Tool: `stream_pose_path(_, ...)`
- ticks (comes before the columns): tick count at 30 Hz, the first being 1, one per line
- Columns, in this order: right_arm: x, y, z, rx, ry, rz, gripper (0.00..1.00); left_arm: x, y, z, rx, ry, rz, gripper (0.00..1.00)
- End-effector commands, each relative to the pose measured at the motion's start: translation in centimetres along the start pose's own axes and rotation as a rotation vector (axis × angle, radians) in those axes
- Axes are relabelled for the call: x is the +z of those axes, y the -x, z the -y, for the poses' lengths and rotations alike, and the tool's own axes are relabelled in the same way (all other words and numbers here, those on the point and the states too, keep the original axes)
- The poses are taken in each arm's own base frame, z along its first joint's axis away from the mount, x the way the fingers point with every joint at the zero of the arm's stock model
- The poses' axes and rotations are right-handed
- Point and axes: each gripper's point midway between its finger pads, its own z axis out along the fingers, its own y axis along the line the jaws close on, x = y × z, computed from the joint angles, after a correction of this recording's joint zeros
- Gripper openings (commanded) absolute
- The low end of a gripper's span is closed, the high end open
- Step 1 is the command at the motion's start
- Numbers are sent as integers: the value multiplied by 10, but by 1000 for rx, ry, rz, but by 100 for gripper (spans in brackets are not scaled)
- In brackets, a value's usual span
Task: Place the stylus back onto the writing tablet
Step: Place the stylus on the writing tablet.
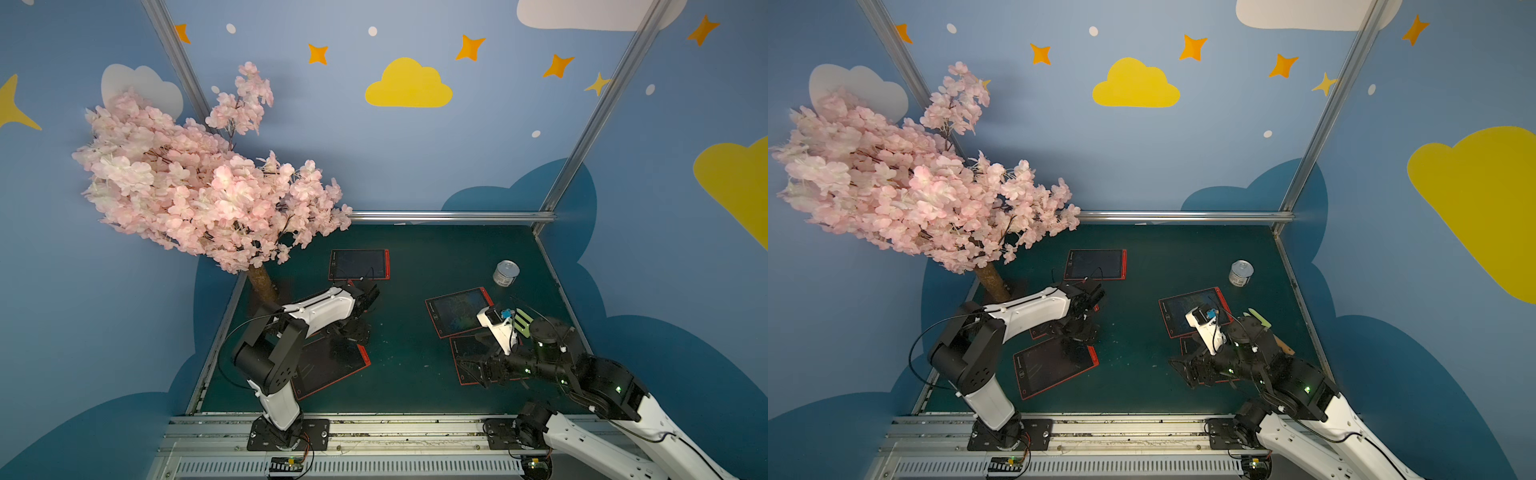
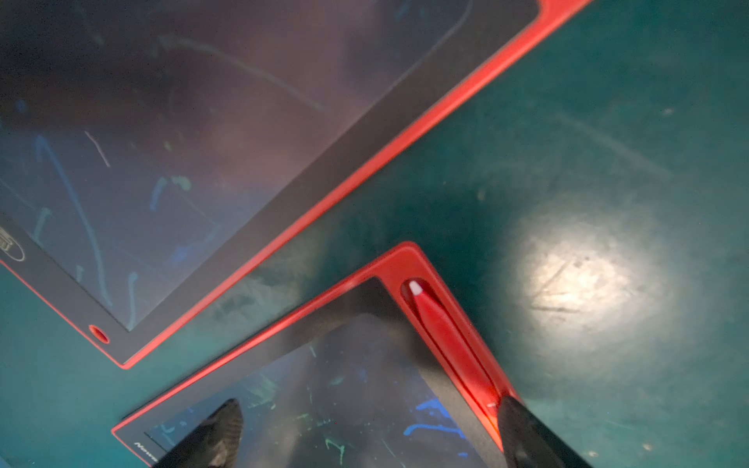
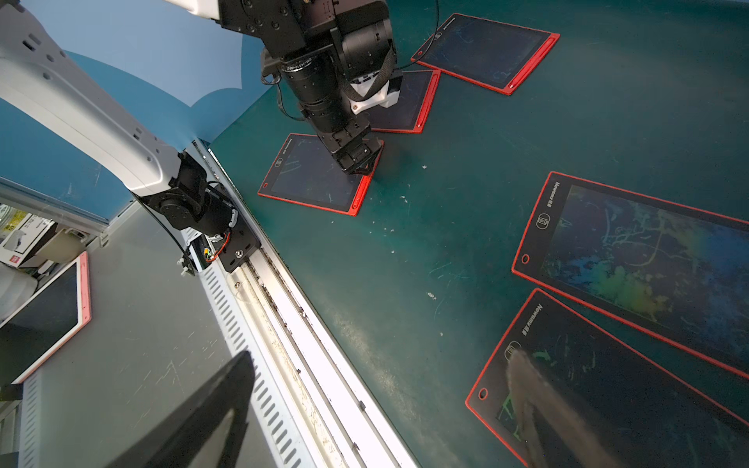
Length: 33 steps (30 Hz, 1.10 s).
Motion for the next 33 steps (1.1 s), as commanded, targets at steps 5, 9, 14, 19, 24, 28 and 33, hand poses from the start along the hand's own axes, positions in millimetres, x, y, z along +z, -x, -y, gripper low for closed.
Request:
stream_pose_path(5,2,-5,2,1,-3,-15,96,20,-14,-6,-40,13,-86,98)
stream_pose_path(9,1,-4,1,0,-2,-11,96,24,-13,-11,-54,23,-97,97)
stream_pose_path(14,1,-4,2,0,-4,-11,96,26,-11,-15,-59,42,-96,97)
stream_pose_path(19,1,-5,2,1,-4,-13,96,27,-11,-13,-65,27,-101,97)
stream_pose_path(24,2,-4,2,1,-4,-13,96,27,-15,-4,-43,-5,-93,97)
stream_pose_path(28,2,-5,1,1,-2,-15,96,29,-22,-3,-17,23,-115,97)
stream_pose_path(33,2,-5,2,2,-5,-14,96,30,-28,-2,-13,36,-132,96)
